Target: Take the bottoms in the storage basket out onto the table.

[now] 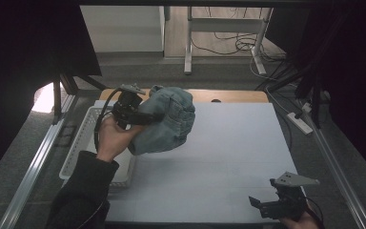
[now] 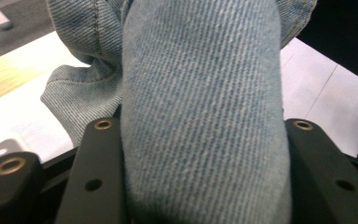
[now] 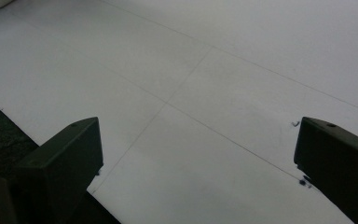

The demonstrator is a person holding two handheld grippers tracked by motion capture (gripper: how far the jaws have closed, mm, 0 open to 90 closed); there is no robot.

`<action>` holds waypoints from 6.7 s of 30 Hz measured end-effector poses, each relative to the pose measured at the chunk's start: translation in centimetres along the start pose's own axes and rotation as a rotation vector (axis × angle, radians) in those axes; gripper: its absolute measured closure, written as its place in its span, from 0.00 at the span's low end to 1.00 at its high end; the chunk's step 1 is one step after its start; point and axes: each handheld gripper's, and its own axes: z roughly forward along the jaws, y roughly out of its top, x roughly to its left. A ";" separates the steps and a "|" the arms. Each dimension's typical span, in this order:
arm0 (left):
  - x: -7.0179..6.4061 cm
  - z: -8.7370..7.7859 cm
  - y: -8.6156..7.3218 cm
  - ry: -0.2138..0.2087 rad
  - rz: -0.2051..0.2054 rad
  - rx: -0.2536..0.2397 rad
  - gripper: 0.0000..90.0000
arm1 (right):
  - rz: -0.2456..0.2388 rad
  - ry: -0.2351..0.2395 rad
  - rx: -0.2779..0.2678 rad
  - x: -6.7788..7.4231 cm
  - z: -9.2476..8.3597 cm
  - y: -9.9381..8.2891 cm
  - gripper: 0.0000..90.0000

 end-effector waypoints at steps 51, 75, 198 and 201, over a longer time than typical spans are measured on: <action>-3.3 12.2 -1.2 -0.096 0.091 0.123 0.55 | -0.012 0.007 0.007 0.1 0.0 0.0 0.02; -3.3 17.5 -4.0 -0.114 0.170 0.246 0.34 | -0.019 0.014 0.000 0.1 -0.1 -0.1 0.02; -5.0 12.6 -3.1 -0.210 0.203 0.048 0.00 | -0.025 0.027 -0.002 0.1 -0.1 -0.1 0.02; -5.1 12.4 -3.1 -0.207 0.211 0.047 0.00 | -0.024 0.027 -0.003 0.1 -0.1 -0.1 0.02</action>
